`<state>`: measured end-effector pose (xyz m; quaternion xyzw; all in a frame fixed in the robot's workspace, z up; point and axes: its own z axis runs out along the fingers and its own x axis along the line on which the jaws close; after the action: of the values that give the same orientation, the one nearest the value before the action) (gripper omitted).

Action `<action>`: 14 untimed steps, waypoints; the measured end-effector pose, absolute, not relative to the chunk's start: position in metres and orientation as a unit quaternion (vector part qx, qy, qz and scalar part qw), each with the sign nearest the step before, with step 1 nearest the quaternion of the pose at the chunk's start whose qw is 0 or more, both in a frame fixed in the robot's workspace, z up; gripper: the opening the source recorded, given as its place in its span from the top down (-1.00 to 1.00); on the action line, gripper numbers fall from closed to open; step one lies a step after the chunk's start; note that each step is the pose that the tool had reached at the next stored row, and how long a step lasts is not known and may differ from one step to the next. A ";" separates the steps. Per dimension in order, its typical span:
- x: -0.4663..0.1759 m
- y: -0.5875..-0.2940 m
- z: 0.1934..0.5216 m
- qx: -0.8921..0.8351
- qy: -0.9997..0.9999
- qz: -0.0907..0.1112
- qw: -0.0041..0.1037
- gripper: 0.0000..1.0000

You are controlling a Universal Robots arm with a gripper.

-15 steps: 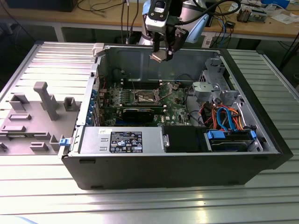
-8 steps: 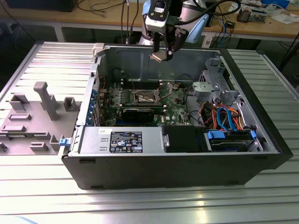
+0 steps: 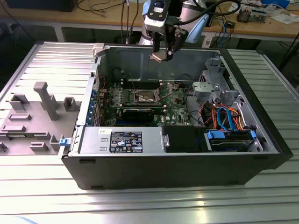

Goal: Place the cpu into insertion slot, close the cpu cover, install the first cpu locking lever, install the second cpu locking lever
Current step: 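Place the cpu into insertion slot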

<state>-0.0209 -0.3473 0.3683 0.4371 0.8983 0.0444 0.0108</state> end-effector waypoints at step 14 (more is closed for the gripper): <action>-0.021 -0.347 0.368 0.469 0.882 0.044 0.012 -0.08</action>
<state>-0.0209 -0.3473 0.3682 0.4686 0.8822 0.0440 0.0124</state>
